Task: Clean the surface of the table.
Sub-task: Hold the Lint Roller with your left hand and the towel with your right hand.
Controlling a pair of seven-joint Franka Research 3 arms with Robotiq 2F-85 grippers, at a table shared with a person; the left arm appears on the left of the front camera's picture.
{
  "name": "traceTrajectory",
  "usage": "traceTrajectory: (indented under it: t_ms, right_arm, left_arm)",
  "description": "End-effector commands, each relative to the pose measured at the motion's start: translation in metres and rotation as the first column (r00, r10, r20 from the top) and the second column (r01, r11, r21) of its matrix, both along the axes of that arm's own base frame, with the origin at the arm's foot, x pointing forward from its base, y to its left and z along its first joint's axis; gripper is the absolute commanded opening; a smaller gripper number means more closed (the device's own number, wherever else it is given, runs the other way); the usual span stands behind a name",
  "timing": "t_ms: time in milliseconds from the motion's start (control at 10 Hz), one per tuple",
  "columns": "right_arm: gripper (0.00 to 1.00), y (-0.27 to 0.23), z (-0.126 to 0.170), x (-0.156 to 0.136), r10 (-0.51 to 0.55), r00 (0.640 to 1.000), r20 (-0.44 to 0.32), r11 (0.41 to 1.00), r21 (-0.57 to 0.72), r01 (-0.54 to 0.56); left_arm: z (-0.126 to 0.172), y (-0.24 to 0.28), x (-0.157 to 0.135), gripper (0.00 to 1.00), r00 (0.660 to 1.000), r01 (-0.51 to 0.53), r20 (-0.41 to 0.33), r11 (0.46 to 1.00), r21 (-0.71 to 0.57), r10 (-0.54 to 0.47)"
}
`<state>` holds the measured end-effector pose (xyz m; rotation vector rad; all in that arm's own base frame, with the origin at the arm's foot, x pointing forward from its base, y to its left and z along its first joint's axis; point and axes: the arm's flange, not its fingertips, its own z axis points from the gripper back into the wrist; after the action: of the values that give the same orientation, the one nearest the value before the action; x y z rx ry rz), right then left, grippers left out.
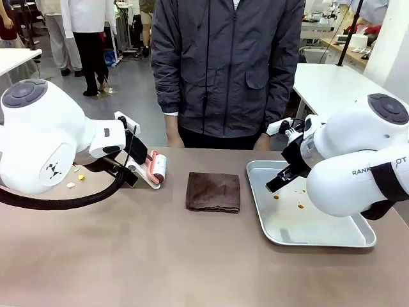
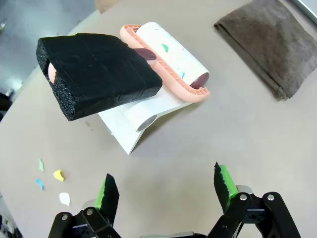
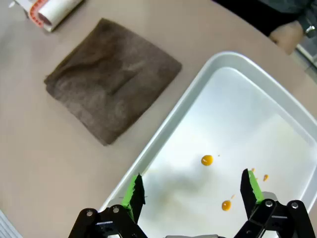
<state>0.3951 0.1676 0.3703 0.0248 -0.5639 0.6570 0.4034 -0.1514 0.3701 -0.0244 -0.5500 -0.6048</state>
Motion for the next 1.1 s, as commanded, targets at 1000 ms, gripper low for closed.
traceTrajectory:
  t_ms: [1000]
  right_arm:
    - [1.0,0.0,0.0004,0.0,0.0,1.0,0.001,1.0,0.0,0.0]
  left_arm:
    - [0.0001,0.0,0.0,1.0,1.0,0.0,0.0,1.0,0.0,0.0]
